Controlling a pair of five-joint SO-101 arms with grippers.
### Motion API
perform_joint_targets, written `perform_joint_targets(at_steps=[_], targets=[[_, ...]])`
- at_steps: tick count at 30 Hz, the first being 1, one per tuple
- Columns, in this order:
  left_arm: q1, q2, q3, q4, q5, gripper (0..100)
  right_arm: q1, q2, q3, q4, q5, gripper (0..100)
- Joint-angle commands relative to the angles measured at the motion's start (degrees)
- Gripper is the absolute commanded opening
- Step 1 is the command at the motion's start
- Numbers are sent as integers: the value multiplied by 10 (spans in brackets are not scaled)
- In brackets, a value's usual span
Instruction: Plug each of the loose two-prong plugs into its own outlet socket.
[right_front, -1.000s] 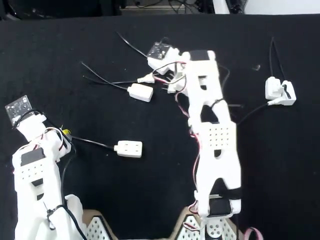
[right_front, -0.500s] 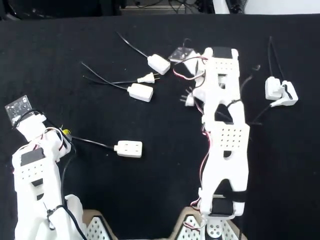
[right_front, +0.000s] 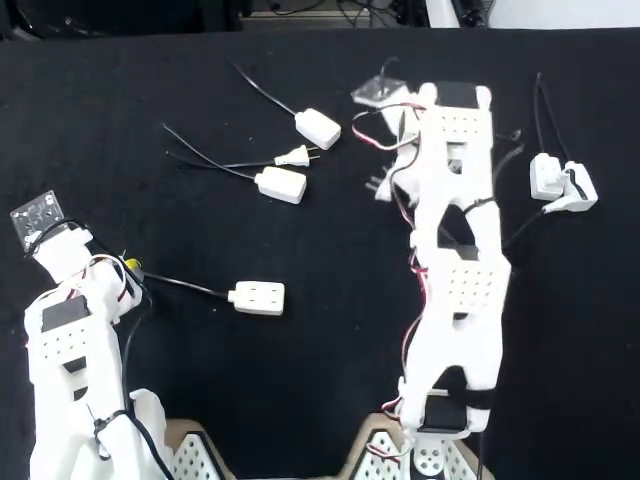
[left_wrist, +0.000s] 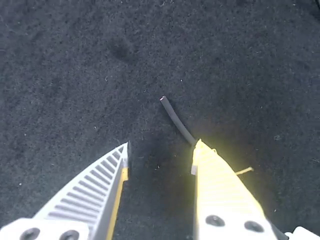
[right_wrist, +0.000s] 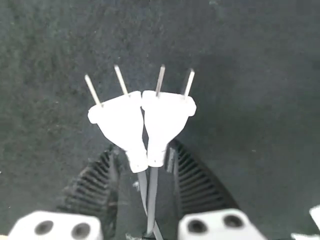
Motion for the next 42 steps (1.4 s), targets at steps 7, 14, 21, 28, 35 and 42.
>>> perform_joint_targets(at_steps=[7,14,21,28,35,42], targets=[[5,-6,-1,-12,2,214,-28,-56,61,-99,-10,161],[4,-6,-1,-12,2,214,-33,-55,65,-107,-5,194],[2,-6,-1,-12,2,214,-74,-35,99,-147,39,191],[3,-6,-1,-12,2,214,-86,7,130,-187,98,190],[4,-6,-1,-12,2,214,-79,33,132,-183,129,191],[4,-6,-1,-12,2,214,-78,30,127,-172,135,25]])
